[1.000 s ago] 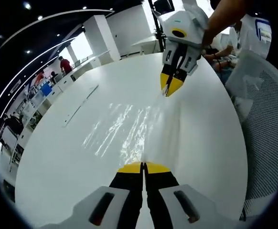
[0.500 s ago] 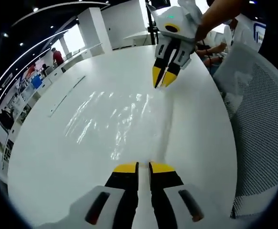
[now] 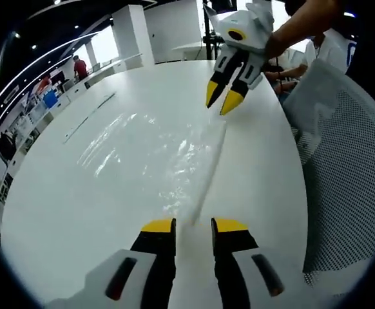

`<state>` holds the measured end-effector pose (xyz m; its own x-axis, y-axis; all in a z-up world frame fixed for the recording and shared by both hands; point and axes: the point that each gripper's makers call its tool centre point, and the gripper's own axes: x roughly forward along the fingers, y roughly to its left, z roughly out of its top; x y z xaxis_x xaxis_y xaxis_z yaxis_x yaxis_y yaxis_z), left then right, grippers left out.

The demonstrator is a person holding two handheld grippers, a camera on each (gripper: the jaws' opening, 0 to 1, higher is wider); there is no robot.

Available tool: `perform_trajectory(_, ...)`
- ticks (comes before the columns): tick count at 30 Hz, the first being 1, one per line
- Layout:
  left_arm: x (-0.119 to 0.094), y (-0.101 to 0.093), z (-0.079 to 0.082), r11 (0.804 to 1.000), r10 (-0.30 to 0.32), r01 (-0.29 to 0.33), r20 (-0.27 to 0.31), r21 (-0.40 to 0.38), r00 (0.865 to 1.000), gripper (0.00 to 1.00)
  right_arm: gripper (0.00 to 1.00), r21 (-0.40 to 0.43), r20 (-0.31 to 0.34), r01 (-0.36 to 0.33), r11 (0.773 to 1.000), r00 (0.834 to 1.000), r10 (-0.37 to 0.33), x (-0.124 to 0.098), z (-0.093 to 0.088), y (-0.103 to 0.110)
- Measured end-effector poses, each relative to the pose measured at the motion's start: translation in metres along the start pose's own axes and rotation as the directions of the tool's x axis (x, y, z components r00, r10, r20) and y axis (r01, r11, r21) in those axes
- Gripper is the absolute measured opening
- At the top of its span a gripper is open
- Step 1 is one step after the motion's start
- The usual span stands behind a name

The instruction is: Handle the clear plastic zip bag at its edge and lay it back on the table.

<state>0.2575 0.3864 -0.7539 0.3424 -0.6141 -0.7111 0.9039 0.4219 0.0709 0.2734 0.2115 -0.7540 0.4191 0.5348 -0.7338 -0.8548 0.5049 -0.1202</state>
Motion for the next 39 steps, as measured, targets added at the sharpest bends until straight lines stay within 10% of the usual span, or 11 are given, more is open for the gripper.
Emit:
perform_trajectory(23, -0.062, -0.013, 0.034, 0.97, 0.173, -0.135, 0.181, -0.203, 0.968, 0.49, 0.65, 0.216, 0.194, 0.105, 0.971, 0.97, -0.148, -0.064, 0.026, -0.001)
perform_trajectory(39, -0.115, -0.028, 0.028, 0.921, 0.303, -0.223, 0.224, -0.321, 0.926, 0.66, 0.86, 0.303, 0.205, 0.165, 0.939, 0.951, -0.233, -0.115, -0.005, 0.017)
